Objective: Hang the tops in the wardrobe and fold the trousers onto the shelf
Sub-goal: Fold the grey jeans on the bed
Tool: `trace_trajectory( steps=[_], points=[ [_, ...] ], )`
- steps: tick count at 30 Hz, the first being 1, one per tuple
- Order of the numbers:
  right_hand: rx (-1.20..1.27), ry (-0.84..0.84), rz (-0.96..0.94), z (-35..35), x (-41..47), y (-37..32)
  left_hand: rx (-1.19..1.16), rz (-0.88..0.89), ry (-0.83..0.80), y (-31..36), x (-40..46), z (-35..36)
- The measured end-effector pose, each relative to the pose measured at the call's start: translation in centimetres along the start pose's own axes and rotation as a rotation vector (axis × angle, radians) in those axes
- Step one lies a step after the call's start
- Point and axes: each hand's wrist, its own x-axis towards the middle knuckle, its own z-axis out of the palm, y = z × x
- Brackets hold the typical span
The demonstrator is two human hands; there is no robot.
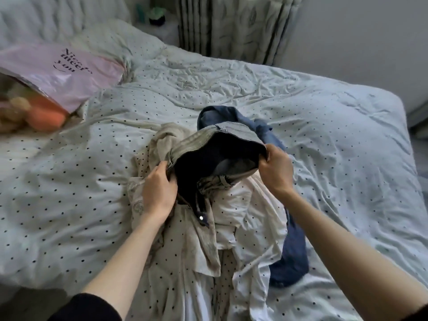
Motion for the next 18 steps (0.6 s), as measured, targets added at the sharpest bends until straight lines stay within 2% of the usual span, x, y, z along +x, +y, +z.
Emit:
trace_trajectory(
  steps=[3, 6, 9, 11, 14, 16, 18],
  points=[
    [0.038, 0.102, 0.010, -7.0, -1.9, 1.9, -0.075, 0.078, 0.068, 5.3, -3.1, -2.7],
    [0.028, 0.129, 0.020, -15.0, -5.6, 5.7, -0.133, 0.139, 0.134, 10.7, -8.2, -4.3],
    [0.033, 0.193, 0.044, -21.6, -10.1, 10.4, -0.196, 0.129, 0.117, 14.6, -13.2, -4.3],
    [0.026, 0.248, 0.086, -25.7, -13.4, 14.0, -0.285, 0.082, -0.044, 17.2, -16.2, -3.2],
    [-0.014, 0.204, 0.204, -30.5, -17.4, 19.2, -0.359, -0.022, -0.318, 21.1, -20.6, -1.8],
    [-0.071, 0.079, 0.317, -33.3, -19.3, 22.6, -0.192, 0.002, -0.459, 23.1, -23.3, -0.9],
    [-0.083, -0.159, 0.413, -35.8, -21.0, 25.8, 0.015, 0.056, -0.651, 24.8, -25.7, -0.1]
  ],
)
